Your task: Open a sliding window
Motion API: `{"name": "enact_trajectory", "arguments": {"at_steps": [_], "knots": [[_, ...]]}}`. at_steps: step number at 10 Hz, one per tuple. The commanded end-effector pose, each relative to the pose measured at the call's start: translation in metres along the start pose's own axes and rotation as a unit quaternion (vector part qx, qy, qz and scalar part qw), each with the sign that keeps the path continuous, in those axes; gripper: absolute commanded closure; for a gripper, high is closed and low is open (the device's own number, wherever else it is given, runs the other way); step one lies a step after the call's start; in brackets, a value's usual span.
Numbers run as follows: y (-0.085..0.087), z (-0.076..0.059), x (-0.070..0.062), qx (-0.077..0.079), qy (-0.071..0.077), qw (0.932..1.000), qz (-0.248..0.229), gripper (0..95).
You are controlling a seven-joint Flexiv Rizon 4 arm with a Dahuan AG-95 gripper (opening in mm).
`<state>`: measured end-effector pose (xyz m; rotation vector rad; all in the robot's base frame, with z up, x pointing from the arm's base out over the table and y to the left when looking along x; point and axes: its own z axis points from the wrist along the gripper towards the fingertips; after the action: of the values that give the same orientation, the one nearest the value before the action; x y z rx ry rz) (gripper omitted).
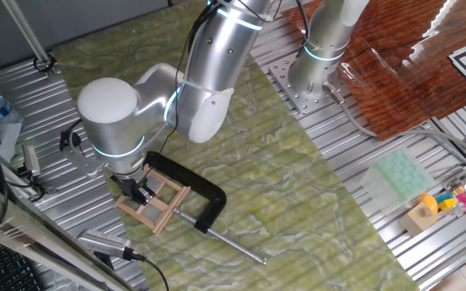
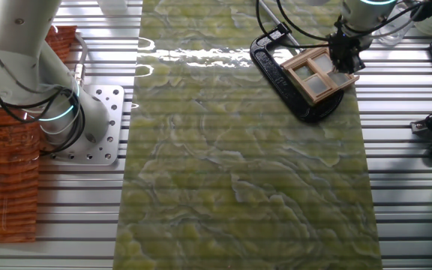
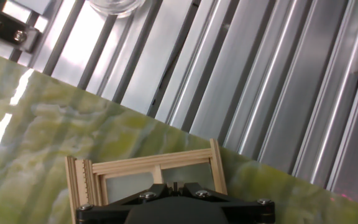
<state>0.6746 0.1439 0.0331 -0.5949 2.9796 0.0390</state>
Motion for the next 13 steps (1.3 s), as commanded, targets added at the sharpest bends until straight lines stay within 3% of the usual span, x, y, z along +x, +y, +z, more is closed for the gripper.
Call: {"name": "enact_trajectory", "arguments": {"at_steps": [1,4,8,13], "knots": [[0.0019,0.0025,-0.0020,-0.001,0.002,1.0000,0.002,95.0],[0.0033,0.0027,-0.0029,0.013,0.005,0.9999,0.011,95.0],[0.0077,0.0034,-0.0051,0.054,0.022,0.9982,0.014,95.0],[0.0066,0.0082,-0.0054,0.059,0.029,0.9977,0.013,95.0]]}}
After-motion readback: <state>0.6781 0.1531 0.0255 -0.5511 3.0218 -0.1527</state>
